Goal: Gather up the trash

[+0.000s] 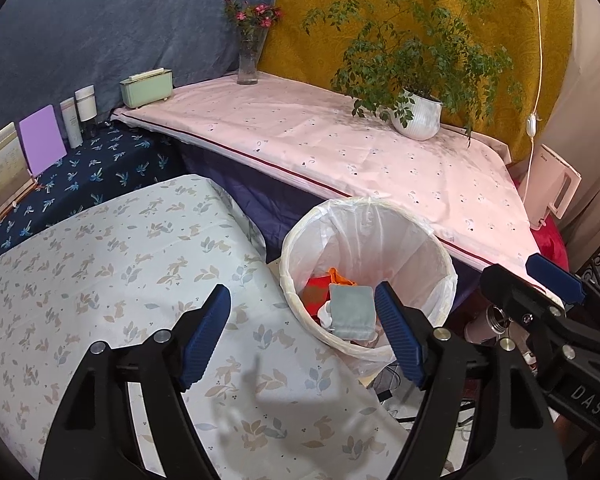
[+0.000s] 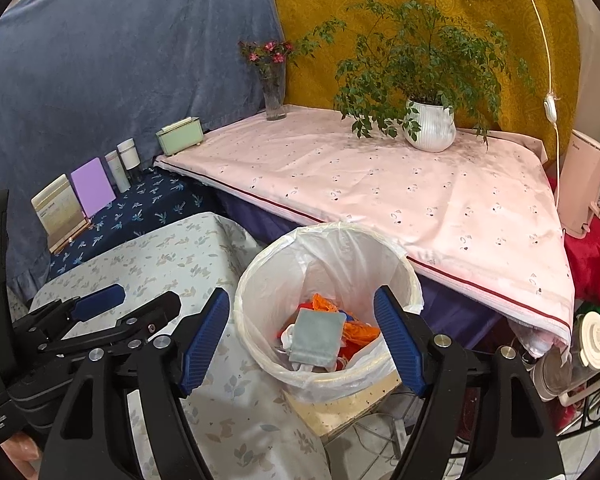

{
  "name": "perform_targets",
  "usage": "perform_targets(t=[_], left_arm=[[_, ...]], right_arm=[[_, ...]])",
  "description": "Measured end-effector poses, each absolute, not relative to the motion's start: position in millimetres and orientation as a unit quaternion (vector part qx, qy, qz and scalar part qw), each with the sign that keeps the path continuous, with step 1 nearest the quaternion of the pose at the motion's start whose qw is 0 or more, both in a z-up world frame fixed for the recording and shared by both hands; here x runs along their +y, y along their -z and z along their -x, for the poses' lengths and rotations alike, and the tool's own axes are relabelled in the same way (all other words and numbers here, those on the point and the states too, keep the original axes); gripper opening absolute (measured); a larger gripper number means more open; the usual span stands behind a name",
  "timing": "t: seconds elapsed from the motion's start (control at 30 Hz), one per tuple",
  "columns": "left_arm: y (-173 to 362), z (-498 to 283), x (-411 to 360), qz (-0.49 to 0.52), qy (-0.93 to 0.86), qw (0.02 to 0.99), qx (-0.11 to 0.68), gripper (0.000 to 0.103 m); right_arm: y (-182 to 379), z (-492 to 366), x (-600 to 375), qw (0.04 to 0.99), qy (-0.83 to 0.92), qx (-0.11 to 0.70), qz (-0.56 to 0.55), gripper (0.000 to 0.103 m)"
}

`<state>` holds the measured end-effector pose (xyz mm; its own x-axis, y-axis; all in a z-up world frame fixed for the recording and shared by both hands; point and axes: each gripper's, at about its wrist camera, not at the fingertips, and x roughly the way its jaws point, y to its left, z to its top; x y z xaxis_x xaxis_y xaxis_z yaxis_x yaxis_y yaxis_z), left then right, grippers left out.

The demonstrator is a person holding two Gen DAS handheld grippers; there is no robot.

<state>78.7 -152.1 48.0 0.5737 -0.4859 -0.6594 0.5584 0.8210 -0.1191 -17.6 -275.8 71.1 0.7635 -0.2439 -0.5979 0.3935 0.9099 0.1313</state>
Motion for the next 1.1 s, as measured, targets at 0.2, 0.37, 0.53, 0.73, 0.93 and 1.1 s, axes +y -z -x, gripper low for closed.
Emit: perform_targets(t=[0.2,0.37,0.53,0.73,0.93,1.1], left_arm=[[-47,-79,-148,-0.044,0.291,0.886,0.359,0.071],[-45,-76,-145,-0.048,0.286,0.888,0.357,0.072],[-40,-73,-138,-0.046,0.273,0.891,0.359,0.077],[-34,-71,-127,-0.043,0.256,0.895,0.363,0.078],[-30,-67,-121,-0.049,0.241,0.900,0.359,0.084],[-26,-65,-113,-0.051,0.227,0.902,0.363,0.087]], right_arm=[[-67,17,-272,0.929,0.166,0.308,-0.123,0.074],[-65,19,-274,0.928,0.170,0.306,-0.129,0.081],[-61,19,-269,0.927,0.171,0.312,-0.115,0.084],[-54,21,-261,0.927,0.172,0.320,-0.092,0.084],[-47,18,-255,0.925,0.167,0.332,-0.083,0.085],[-38,16,-253,0.921,0.164,0.344,-0.085,0.088]])
